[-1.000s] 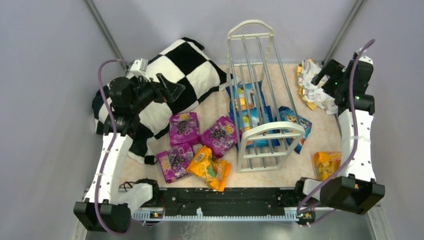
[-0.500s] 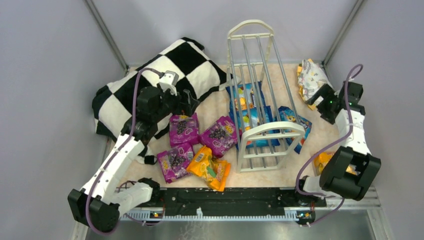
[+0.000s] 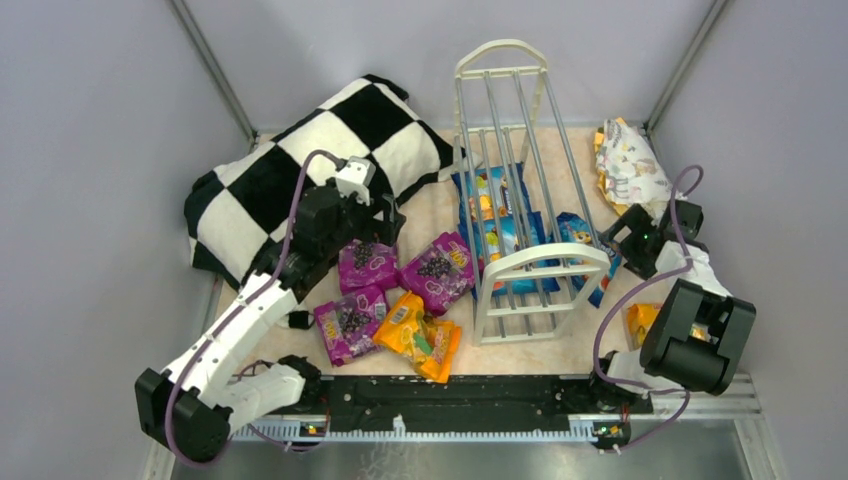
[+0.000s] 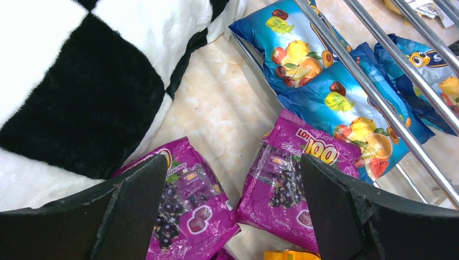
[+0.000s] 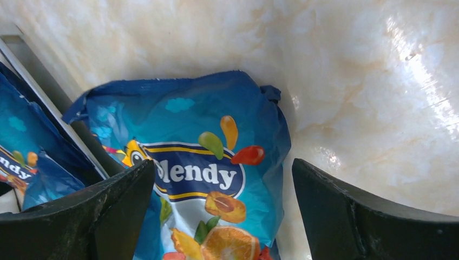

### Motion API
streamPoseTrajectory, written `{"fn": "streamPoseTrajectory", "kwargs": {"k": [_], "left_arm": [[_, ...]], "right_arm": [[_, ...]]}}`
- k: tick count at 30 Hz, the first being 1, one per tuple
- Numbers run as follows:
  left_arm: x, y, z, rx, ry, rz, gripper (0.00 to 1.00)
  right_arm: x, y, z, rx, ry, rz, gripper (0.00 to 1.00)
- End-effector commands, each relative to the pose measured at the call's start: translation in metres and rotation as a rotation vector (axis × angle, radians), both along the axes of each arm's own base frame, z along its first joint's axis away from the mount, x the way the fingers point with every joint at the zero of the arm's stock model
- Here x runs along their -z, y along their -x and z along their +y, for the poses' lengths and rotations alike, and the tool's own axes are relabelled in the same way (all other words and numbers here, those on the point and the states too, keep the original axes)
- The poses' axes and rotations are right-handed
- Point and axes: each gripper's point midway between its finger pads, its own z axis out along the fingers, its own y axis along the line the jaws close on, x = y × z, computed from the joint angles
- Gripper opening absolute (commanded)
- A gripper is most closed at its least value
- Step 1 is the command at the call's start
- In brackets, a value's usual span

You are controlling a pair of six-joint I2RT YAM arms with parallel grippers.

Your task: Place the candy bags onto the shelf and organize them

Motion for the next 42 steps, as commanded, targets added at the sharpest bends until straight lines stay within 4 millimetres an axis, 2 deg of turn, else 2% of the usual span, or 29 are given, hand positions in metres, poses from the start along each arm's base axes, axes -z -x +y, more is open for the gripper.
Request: {"fn": "streamPoseTrajectory", "kwargs": {"k": [1, 4, 8, 11, 13, 15, 18, 21, 23, 25, 28, 30, 32, 33, 36, 39, 42], "left_arm": [[-0.009, -0.001, -0.001, -0.007, -0.012, -0.064, 0.99], [-0.009, -0.004, 0.006, -0.042, -0.028, -0.072, 0.99], [-0.003, -0.004, 0.002, -0.027, -0.023, -0.049, 0.99], [0.009, 0.001, -0.016, 0.042, 0.025, 0.029, 0.99], [0.024, 0.008, -0.030, 0.086, 0.073, 0.140, 0.99], [0.041, 0.019, -0.044, 0.131, 0.127, 0.260, 0.99], [0.052, 0.036, -0.068, 0.248, 0.209, 0.376, 0.99], [0.063, 0.032, -0.078, 0.249, 0.251, 0.424, 0.99], [0.071, 0.024, -0.082, 0.236, 0.235, 0.424, 0.96], [0.086, 0.017, -0.090, 0.244, 0.204, 0.452, 0.89], [0.113, 0.013, -0.104, 0.237, 0.107, 0.500, 0.79], [0.130, 0.014, -0.113, 0.219, 0.017, 0.511, 0.79], [0.144, 0.014, -0.119, 0.191, -0.075, 0.505, 0.85], [0.150, 0.014, -0.119, 0.171, -0.116, 0.501, 0.90], [0.165, 0.017, -0.119, 0.149, -0.185, 0.493, 0.91], [0.177, 0.019, -0.118, 0.133, -0.196, 0.511, 0.86], [0.187, 0.018, -0.115, 0.101, -0.216, 0.510, 0.74]], "right_arm": [[0.007, -0.007, 0.000, -0.019, -0.005, -0.053, 0.96], [0.009, -0.007, 0.002, -0.045, -0.006, -0.051, 0.95], [-0.006, -0.011, 0.002, -0.049, 0.002, -0.086, 0.95], [-0.021, -0.013, 0.003, -0.059, 0.016, -0.110, 0.95], [-0.034, -0.013, 0.000, -0.067, 0.067, -0.121, 0.95], [-0.050, -0.012, -0.001, -0.073, 0.101, -0.136, 0.95], [-0.071, -0.012, 0.001, -0.089, 0.134, -0.178, 0.95], [-0.089, -0.016, 0.016, -0.129, 0.141, -0.227, 0.95], [-0.099, -0.020, 0.029, -0.173, 0.148, -0.250, 0.95], [-0.107, -0.022, 0.038, -0.211, 0.165, -0.251, 0.95], [-0.123, -0.026, 0.038, -0.218, 0.182, -0.270, 0.95], [-0.135, -0.029, 0.041, -0.227, 0.176, -0.300, 0.95], [-0.141, -0.030, 0.044, -0.240, 0.163, -0.320, 0.95], [-0.143, -0.030, 0.046, -0.246, 0.160, -0.325, 0.95], [-0.141, -0.027, 0.049, -0.254, 0.158, -0.329, 0.95], [-0.138, -0.027, 0.054, -0.271, 0.148, -0.338, 0.95], [-0.137, -0.027, 0.057, -0.280, 0.152, -0.338, 0.95]]}}
